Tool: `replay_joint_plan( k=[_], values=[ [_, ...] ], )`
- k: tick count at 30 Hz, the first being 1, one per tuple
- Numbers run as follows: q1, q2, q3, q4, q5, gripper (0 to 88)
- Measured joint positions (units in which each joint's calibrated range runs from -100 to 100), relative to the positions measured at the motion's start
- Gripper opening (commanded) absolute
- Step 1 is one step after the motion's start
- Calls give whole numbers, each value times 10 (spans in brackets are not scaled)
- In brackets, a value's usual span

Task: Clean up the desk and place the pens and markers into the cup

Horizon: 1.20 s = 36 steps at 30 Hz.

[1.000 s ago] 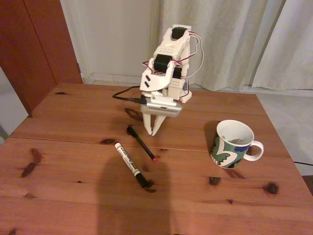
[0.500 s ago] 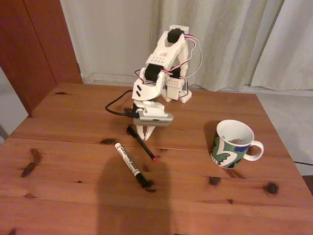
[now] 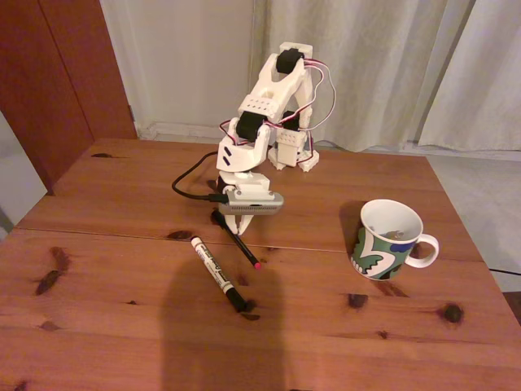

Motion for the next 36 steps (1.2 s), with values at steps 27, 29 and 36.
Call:
replay_joint_plan(
  k=[27, 29, 36],
  values=[
    [17, 5, 8, 0, 58, 118],
    [16, 5, 10, 0, 58, 117],
    [15, 5, 53, 0, 60, 117]
  ],
)
